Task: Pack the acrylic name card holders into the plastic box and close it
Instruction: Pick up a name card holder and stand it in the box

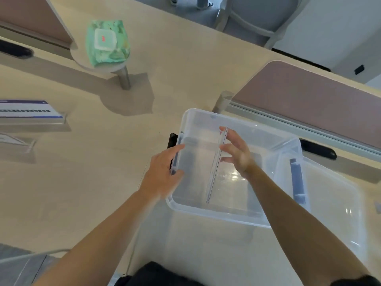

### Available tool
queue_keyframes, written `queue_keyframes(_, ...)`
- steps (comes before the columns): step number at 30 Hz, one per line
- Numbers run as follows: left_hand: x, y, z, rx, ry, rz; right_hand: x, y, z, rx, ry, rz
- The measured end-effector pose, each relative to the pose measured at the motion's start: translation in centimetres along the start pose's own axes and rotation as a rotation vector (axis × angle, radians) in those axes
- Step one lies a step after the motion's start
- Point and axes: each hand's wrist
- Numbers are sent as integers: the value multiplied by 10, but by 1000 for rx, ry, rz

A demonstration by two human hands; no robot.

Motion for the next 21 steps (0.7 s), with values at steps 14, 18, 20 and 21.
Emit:
queue_keyframes(14, -8, 1, -1, -19, 49, -9, -54, -32, 53, 179, -111, 49)
queue_keyframes(18, -12, 0, -2, -18, 48, -27, -54, -23, 48, 190, -96, -20)
queue_keyframes(20, -11, 0, -2, -12, 39, -30, -54, -17, 41, 213, -104, -73)
queue_keyframes(21, -11, -1, -2, -9, 35, -28, -54, -14, 37, 231, -114, -91)
Point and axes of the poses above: each hand's wrist, its own z-axis towards the middle knuckle, its own y-axis out of the back of the hand, x = y × z, and after that the axes turned 2 degrees about -z, right-handed
